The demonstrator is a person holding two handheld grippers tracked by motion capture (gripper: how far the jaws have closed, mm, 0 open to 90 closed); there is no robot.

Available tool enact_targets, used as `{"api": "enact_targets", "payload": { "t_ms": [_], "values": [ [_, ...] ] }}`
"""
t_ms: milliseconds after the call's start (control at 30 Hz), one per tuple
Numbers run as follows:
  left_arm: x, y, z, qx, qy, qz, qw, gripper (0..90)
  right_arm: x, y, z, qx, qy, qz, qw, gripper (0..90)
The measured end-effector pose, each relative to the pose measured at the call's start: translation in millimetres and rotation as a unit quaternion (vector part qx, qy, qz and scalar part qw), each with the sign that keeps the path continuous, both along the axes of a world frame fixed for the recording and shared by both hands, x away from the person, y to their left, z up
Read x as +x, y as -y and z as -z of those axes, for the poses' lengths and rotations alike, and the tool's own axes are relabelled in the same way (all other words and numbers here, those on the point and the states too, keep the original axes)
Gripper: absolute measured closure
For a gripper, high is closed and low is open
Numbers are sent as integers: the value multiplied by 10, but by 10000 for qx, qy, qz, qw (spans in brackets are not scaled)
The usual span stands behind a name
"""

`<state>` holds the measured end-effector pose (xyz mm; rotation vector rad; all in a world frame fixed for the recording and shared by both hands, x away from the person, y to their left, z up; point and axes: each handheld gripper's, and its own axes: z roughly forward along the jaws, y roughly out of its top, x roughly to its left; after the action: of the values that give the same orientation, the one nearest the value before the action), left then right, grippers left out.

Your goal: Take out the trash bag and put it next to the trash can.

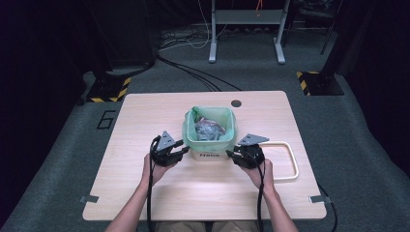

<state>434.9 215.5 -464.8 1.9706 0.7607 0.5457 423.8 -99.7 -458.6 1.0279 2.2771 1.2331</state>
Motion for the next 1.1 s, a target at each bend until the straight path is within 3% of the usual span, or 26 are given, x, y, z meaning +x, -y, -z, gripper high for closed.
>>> {"api": "enact_targets", "payload": {
  "t_ms": [233,433,600,733,867,1000,1067,1100],
  "values": [
    [-23,34,-1,-36,141,71,9999,879,-45,53,6,153,68,110,9998,810],
    [-83,8,-30,-159,253,106,9995,897,-143,123,-62,248,322,256,9988,879],
    [-160,-8,-153,-239,497,146,9984,898,-223,134,-211,260,555,296,9977,893],
    [-227,15,-316,-139,765,134,9969,899,-272,82,-400,7,792,466,9958,896],
    [-208,-20,-535,-155,952,136,9952,899,-253,63,-618,-7,937,498,9944,891],
    [-83,-23,-670,28,956,77,9954,898,-116,6,-781,-235,876,472,9948,873],
    [18,-10,-693,238,877,9,9959,898,-9,-42,-809,-612,827,665,9925,865],
    [69,-5,-693,347,824,-27,9960,898,54,-59,-805,-681,721,728,9924,852]
  ]
}}
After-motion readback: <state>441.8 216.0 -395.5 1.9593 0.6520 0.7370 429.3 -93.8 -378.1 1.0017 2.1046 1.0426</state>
